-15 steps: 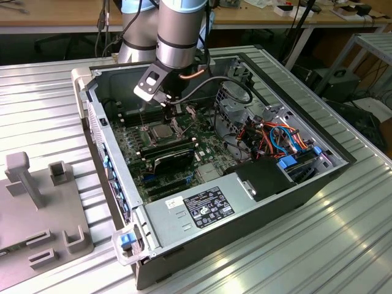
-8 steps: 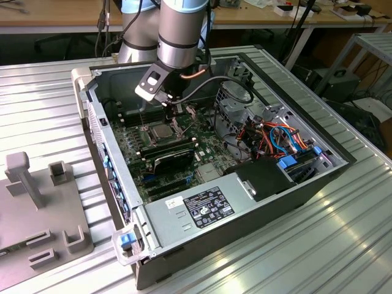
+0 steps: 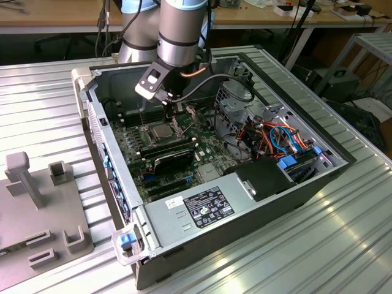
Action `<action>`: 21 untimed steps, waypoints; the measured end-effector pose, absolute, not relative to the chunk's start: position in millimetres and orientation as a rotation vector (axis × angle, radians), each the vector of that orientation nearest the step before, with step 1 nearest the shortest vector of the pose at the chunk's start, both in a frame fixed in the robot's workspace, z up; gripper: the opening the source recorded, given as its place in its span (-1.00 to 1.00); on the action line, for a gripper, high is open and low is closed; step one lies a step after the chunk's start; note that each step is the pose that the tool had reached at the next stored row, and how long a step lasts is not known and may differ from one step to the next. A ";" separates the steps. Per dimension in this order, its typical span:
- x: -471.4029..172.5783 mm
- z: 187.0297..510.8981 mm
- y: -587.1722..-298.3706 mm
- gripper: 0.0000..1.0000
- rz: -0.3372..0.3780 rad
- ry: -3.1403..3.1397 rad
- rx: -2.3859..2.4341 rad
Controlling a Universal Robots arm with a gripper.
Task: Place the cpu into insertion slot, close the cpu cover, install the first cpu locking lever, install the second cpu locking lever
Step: 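Close the cpu cover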
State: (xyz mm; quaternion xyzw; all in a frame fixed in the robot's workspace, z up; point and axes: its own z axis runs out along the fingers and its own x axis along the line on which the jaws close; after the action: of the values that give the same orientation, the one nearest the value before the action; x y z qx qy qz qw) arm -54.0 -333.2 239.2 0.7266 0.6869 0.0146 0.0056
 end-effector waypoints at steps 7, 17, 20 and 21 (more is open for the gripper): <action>-49.5 249.2 -332.6 -0.79 0.044 2.150 2.274; -35.3 259.3 -331.6 -0.79 0.044 2.150 2.273; -24.6 259.4 -331.6 -0.79 0.042 2.149 2.272; -20.2 259.7 -331.7 -0.79 0.042 2.149 2.272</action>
State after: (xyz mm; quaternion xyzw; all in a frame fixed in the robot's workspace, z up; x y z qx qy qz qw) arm -20.2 -331.7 259.7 0.7264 0.6871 0.0133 0.0069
